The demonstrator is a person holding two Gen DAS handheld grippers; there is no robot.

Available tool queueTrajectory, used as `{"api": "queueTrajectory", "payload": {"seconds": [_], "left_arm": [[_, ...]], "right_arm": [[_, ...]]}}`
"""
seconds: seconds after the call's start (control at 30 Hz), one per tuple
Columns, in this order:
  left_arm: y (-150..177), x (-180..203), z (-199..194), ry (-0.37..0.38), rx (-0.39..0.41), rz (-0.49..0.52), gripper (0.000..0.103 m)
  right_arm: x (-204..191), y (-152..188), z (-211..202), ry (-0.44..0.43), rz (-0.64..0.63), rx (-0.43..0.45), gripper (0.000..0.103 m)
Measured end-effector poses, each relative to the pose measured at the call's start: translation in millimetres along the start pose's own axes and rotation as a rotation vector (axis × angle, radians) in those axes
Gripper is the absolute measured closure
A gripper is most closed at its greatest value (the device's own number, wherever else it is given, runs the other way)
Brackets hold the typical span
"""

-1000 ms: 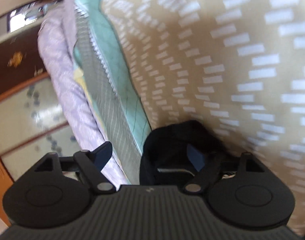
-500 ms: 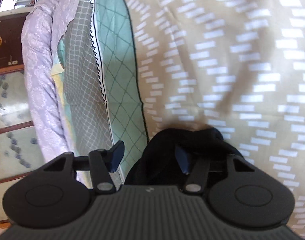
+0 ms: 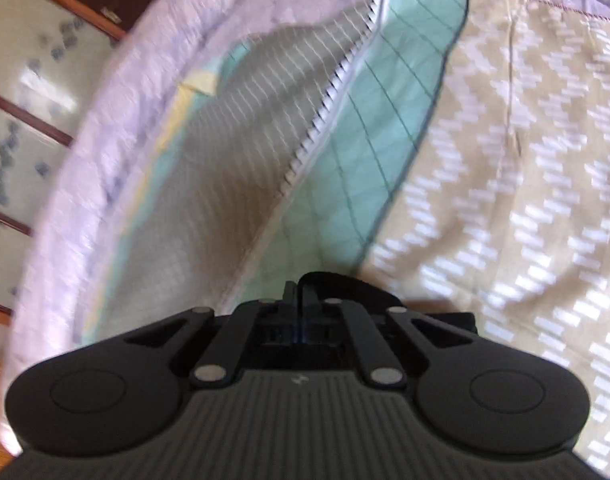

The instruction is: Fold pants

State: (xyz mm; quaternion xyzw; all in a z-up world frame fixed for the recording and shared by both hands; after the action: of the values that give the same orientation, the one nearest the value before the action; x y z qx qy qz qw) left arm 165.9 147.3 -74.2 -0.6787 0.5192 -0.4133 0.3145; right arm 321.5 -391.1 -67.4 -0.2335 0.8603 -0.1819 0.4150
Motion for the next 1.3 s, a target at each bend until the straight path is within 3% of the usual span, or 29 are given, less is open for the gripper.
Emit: {"api": "queueTrajectory", "payload": {"seconds": [0.17,0.27,0.33,0.4,0.43,0.5,0.57,0.6,0.63,0.67,0.73,0.8,0.87,0.9,0.93,0.97,1.0,1.07,1.2,1.3], "left_arm": [[0.8,0.0,0.8,-0.002,0.001,-0.001,0.028],[0.8,-0.6,1.5,-0.001,0.002,-0.001,0.028],[0.8,-1.0,1.4,-0.001,0.002,-0.001,0.027],[0.8,-0.9,1.8,0.002,0.001,-0.001,0.026],[0.8,-1.0,1.8,0.004,0.0,0.0,0.026],[0.7,-1.0,1.7,0.006,-0.001,0.001,0.025],[0.6,-0.4,2.4,0.006,-0.004,0.005,0.024],[-0.4,-0.1,2.8,0.007,-0.006,0.009,0.024],[-0.6,0.5,3.4,0.008,-0.009,0.013,0.023],[-0.9,1.6,3.9,0.01,-0.012,0.019,0.021],[-1.5,3.3,6.2,0.018,-0.019,0.029,0.018],[-4.4,4.7,6.4,0.018,-0.039,0.034,0.018],[-16.6,5.9,-0.1,0.043,-0.063,-0.023,0.022],[-32.0,7.3,-6.2,0.09,-0.036,-0.064,0.021],[-54.9,7.8,-12.1,0.111,0.021,-0.064,0.02],[-77.5,6.7,-14.4,0.096,0.076,-0.027,0.018],[-99.7,4.2,-12.7,0.06,0.12,0.03,0.017],[-139.4,-5.9,5.4,-0.032,0.167,0.177,0.017],[-160.3,-26.1,72.2,-0.173,0.075,0.55,0.017],[-146.7,-26.6,111.5,-0.158,0.0,0.773,0.017]], "right_arm": [[-35.9,-42.1,-54.4,-0.208,0.047,0.051,0.099],[-75.4,-60.2,-89.5,-0.369,-0.032,0.127,0.099],[-82.5,-65.9,-106.9,-0.424,-0.097,0.177,0.099],[-56.9,-61.7,-118.3,-0.445,-0.124,0.204,0.099],[-42.6,-60.1,-111.2,-0.419,-0.131,0.211,0.099],[4.5,-53.3,-88.9,-0.282,-0.14,0.192,0.094],[73.1,-46.2,-56.0,-0.031,-0.094,0.144,0.094],[104.9,-41.7,-48.4,0.053,-0.048,0.118,0.094],[126.0,-39.9,-46.9,0.059,0.008,0.116,0.098],[136.0,-40.6,-51.1,0.01,0.061,0.133,0.098],[135.8,-44.6,-56.7,0.028,0.033,0.161,0.09],[114.2,-47.7,-55.4,0.01,-0.047,0.16,0.088],[81.5,-47.1,-49.4,-0.052,-0.093,0.119,0.088],[61.9,-48.1,-42.8,-0.079,-0.122,0.103,0.085],[42.6,-48.3,-37.3,-0.101,-0.158,0.093,0.076],[24.8,-48.9,-29.2,-0.119,-0.198,0.083,0.068],[3.0,-49.0,-18.0,-0.13,-0.232,0.073,0.051],[-31.6,-45.5,7.0,-0.128,-0.268,0.05,0.047],[-74.1,-33.4,67.5,-0.046,-0.286,-0.029,0.037],[-70.1,-16.4,103.1,0.092,-0.311,-0.058,0.036]]}}
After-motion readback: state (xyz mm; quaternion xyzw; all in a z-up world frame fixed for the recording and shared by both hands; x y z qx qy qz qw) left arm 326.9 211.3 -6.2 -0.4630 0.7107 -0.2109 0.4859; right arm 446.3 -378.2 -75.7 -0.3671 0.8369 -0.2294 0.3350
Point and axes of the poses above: each gripper's, at about its wrist camera, not at the fingertips, and z roughly the way its jaws point, x to its right, y to its underside, the point moved 9 cm from there along z, roughly the way its jaws point, and after that the axes turned 10 degrees about x, right-handed, at the moved point
